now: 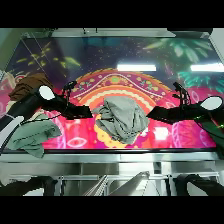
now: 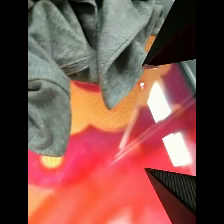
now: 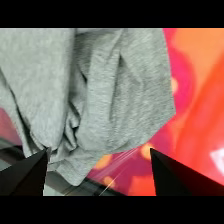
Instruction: Fold the shirts.
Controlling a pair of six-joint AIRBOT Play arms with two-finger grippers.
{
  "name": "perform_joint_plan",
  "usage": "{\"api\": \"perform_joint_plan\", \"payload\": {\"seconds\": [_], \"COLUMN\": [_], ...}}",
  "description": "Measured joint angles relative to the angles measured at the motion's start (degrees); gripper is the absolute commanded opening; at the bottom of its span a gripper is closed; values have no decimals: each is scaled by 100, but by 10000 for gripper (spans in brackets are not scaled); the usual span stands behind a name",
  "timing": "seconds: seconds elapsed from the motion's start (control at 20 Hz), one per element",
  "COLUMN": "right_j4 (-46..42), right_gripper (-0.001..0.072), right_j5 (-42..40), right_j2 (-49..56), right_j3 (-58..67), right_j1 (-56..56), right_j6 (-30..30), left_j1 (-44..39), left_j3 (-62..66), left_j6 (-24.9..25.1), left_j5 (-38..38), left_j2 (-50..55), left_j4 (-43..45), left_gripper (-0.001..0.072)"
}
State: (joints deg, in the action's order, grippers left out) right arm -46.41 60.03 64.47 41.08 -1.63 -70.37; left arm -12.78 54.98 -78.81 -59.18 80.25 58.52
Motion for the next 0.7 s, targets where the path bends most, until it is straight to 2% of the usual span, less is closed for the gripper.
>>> {"api": "perform_joint_plan", "payload": {"seconds": [0.15,0.3,0.45,0.65,0.7], "right_j4": [22,463,1036,1443,1513], "right_gripper": [708,708,708,707,704], "right_j5": [50,118,140,-151,-238], "right_j2": [538,1012,1266,1379,1405], "right_j3": [-20,-24,-24,-26,-26], "right_j1": [33,417,1023,1744,1858], "right_j6": [-28,302,662,855,876], "left_j1": [114,68,-76,-278,-315], "left_j3": [-22,356,876,1379,1456], "left_j6": [435,728,859,927,929], "left_j5": [382,546,557,424,356], "left_j2": [442,922,1349,1838,1937], "left_j4": [-671,-1145,-1360,-1513,-1567], "left_gripper": [703,703,702,690,543]}}
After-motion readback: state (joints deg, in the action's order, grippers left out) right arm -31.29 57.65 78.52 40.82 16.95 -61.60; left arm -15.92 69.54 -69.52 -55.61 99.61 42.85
